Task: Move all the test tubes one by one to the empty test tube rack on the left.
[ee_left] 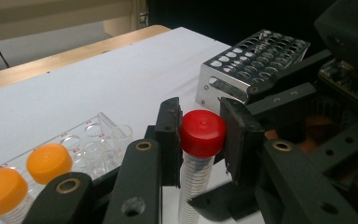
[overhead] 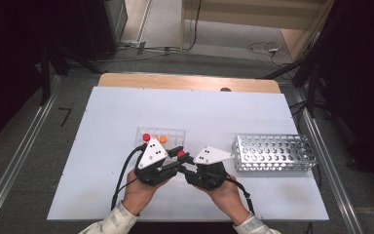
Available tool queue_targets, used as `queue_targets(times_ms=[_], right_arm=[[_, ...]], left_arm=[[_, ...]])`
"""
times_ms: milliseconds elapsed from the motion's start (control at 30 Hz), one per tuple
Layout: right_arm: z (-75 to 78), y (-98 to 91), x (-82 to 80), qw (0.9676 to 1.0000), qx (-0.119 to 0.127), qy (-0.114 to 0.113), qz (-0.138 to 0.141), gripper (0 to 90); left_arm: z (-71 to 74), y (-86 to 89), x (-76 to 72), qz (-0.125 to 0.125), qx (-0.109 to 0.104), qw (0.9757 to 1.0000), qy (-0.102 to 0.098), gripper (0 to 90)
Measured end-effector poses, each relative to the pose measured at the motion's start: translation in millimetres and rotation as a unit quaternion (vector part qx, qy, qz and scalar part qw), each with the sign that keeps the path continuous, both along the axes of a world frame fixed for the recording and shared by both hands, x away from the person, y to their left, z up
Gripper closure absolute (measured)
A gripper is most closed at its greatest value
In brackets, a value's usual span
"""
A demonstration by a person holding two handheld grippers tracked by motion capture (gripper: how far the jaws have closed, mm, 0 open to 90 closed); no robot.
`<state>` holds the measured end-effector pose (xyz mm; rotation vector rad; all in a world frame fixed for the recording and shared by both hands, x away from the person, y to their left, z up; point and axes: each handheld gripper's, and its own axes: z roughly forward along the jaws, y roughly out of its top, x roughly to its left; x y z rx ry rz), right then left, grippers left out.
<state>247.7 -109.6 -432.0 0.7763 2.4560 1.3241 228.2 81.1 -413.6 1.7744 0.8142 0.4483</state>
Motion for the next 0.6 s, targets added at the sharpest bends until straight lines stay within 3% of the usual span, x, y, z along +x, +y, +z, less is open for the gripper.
queue_targets(times_ms=[233,600], right_arm=[[0.2,-10.3,0.5,1.0000,0.006,0.004,-0.001,41.2],[-0.3,-35.5,3.1,0.9996,0.005,0.006,-0.026,38.6]], left_arm=[[7.8,16.8,1.3,0.015,-0.018,0.9997,0.005,70.3],[23.7,47.2,1.9,0.043,-0.036,0.9984,0.007,70.3]])
